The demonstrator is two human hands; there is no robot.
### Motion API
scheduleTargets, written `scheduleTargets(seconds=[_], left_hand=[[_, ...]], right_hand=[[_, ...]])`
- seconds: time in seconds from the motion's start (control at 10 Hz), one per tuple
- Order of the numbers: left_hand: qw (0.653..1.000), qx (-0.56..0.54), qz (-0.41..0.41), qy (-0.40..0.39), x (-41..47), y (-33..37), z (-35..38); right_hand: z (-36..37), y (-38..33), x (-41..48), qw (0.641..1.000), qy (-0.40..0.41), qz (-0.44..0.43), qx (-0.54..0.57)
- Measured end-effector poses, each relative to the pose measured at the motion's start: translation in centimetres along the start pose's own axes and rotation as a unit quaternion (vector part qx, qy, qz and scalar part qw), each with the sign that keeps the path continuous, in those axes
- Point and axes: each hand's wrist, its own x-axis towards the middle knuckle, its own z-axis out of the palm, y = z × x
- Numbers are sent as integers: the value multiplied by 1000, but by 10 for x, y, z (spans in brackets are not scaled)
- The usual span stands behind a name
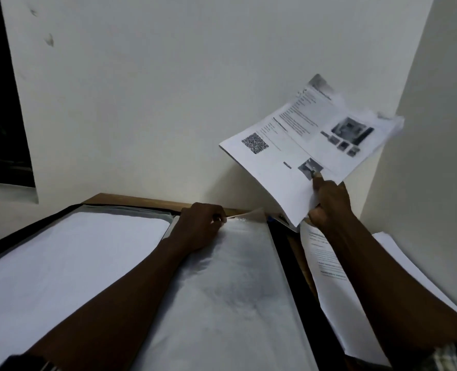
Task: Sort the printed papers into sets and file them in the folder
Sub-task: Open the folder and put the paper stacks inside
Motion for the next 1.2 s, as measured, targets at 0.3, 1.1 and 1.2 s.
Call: scheduleTargets(seconds=[0.3, 1.1, 1.2], left_hand=[[1000, 16, 4, 10, 5, -2, 5], [999, 28, 17, 36, 13, -6, 7], [999, 13, 1, 34, 13, -12, 2]], right_hand=[[80, 24, 22, 991, -86, -98, -22], [79, 80, 76, 971, -227, -57, -48], [74, 84, 80, 971, -228, -52, -39]])
